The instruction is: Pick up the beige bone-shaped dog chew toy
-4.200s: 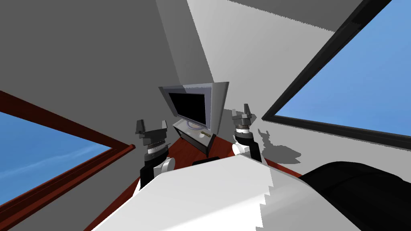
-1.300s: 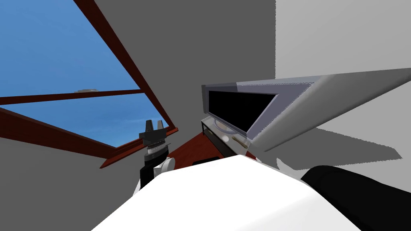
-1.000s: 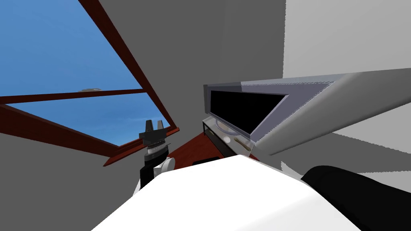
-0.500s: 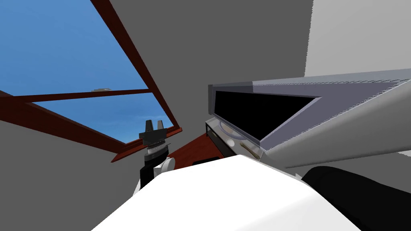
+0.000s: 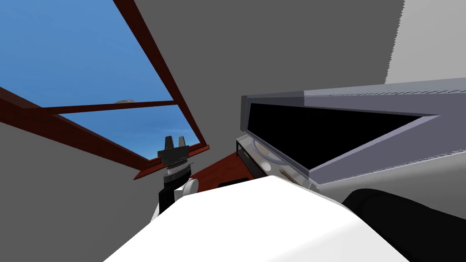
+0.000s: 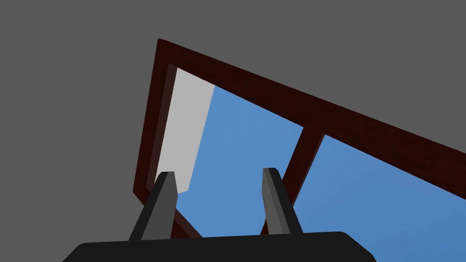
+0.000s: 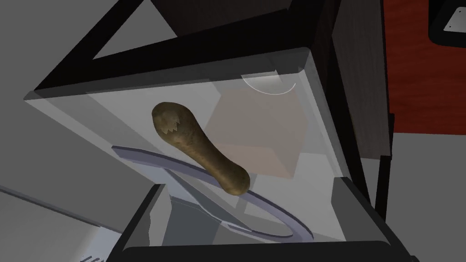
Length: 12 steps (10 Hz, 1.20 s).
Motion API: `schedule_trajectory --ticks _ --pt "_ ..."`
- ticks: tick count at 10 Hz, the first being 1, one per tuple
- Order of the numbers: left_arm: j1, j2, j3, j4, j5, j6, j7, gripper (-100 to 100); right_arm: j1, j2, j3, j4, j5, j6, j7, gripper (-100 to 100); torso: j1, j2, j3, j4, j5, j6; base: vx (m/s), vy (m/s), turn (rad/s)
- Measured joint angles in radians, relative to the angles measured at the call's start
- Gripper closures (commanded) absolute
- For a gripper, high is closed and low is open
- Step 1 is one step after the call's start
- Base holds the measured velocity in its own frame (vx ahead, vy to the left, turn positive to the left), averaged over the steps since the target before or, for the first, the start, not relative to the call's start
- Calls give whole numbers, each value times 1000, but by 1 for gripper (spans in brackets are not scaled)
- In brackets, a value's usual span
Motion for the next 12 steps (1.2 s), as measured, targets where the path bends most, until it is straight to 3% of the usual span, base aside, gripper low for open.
schedule_trajectory --ticks 3,5,10,12 --pt "0 0 0 0 0 0 0 0 9 4 -21 65 10 3 69 -100 -2 0 0 0 0 0 113 -8 123" --pt "0 0 0 0 0 0 0 0 18 -11 -14 91 17 43 108 -100 -1 -4 -2 -1 0 0 148 -9 152" --pt "0 0 0 0 0 0 0 0 2 -23 -30 197 17 59 198 -100 -2 1 0 0 -1 0 81 -26 99" --pt "0 0 0 0 0 0 0 0 -19 -30 -40 273 11 69 261 -100 -5 -3 -2 -1 -1 0 159 -93 179"
